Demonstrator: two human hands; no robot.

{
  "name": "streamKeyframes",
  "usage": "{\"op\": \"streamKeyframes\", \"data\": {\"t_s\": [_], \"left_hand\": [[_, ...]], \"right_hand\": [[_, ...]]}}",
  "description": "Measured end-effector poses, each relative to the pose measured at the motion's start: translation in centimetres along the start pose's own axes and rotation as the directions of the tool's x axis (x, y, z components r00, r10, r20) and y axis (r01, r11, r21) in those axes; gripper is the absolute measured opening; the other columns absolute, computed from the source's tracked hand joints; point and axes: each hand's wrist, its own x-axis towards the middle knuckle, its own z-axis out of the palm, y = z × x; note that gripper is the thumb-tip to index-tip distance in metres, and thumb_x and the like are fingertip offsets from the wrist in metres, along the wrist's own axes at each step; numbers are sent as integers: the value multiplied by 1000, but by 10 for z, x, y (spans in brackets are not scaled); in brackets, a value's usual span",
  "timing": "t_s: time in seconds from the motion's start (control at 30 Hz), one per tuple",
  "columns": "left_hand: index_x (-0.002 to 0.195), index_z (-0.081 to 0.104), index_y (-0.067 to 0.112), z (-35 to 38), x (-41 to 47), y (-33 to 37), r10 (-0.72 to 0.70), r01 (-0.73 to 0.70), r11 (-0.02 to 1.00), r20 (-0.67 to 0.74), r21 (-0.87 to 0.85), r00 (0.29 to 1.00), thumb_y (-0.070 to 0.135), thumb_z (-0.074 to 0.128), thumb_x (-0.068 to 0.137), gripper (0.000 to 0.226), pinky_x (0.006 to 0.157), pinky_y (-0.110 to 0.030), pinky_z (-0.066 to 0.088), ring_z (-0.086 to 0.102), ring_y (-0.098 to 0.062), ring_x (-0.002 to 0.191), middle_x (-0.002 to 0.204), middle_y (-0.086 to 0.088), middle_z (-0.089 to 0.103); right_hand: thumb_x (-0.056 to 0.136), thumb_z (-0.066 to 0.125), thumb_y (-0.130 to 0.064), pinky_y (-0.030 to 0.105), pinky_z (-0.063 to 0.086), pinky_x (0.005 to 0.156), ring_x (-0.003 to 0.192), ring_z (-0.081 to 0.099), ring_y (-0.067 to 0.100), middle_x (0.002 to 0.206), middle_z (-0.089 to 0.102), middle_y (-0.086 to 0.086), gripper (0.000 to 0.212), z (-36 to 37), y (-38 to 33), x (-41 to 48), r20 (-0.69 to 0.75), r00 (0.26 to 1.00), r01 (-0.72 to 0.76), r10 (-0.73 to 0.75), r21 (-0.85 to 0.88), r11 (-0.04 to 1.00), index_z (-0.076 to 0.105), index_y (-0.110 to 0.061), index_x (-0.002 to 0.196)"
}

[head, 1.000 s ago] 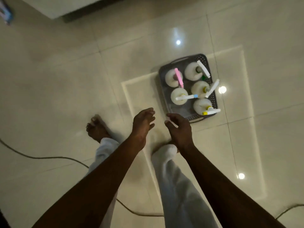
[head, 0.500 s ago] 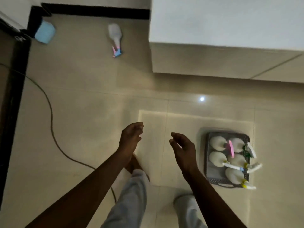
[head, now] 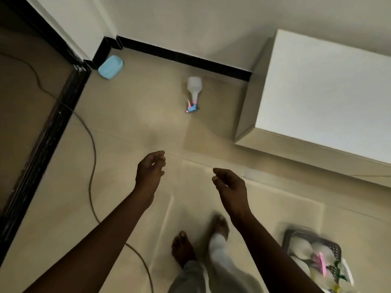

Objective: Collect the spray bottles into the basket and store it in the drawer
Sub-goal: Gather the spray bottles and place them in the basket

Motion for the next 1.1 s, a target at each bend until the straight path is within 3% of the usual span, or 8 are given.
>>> {"op": "streamKeyframes", "data": {"t_s": [0.33,0.43,0.5,0.63,0.77,0.93,1.0,1.1], "left_hand": [[119,72,26,46,142,87,-8,1,994,62,113,998,15,59,100,25,96,-44,56,65,-29,122,128,-6,69],[121,72,26,63,182,116,-13,-1,987,83,163,997,16,59,100,27,102,-48,56,66,-24,117,128,-3,69],[123,71,25,77,214,132,2,-23,975,95,221,995,17,60,99,28,105,-53,54,66,-19,109,127,-2,69],[125,70,26,101,270,156,65,-110,936,142,336,988,20,62,99,28,109,-51,51,63,-23,124,131,-1,69],[130,68,22,124,333,171,127,-218,858,218,466,968,18,62,99,32,110,-42,50,62,-23,128,136,1,67],[132,67,22,155,409,185,166,-326,775,323,541,932,19,59,100,33,103,-32,53,61,-16,125,136,3,65],[134,67,20,174,438,189,171,-401,711,412,578,895,17,60,99,36,98,-20,48,59,-14,127,138,2,65],[137,64,21,199,479,189,152,-499,614,529,611,835,16,62,98,39,103,-19,45,56,-13,132,144,2,61]], "right_hand": [[99,69,-13,49,55,109,116,71,14,119,78,-6,25,39,-80,147,8,995,-98,98,80,992,78,-21,121],[101,67,-14,50,54,111,120,69,18,125,76,-3,27,46,-99,184,28,994,-108,107,50,993,75,-19,126],[102,67,-15,50,54,111,121,69,19,128,75,-1,28,49,-109,213,40,993,-114,112,38,993,74,-17,128],[102,66,-13,50,54,110,121,69,21,129,74,3,30,61,-124,260,39,991,-134,132,54,990,72,-12,131],[102,66,-11,50,57,108,121,68,23,131,72,7,33,80,-129,302,52,976,-216,210,155,964,68,-10,135],[102,66,-10,52,59,104,125,65,34,134,67,16,35,112,-128,344,126,918,-389,376,466,795,64,-9,136],[103,64,-10,55,56,106,117,64,33,128,67,16,36,128,-122,365,153,905,-406,396,590,699,61,-6,138],[104,61,-12,58,52,111,111,60,29,120,62,13,24,154,-113,396,212,885,-432,414,704,563,65,-8,127]]}}
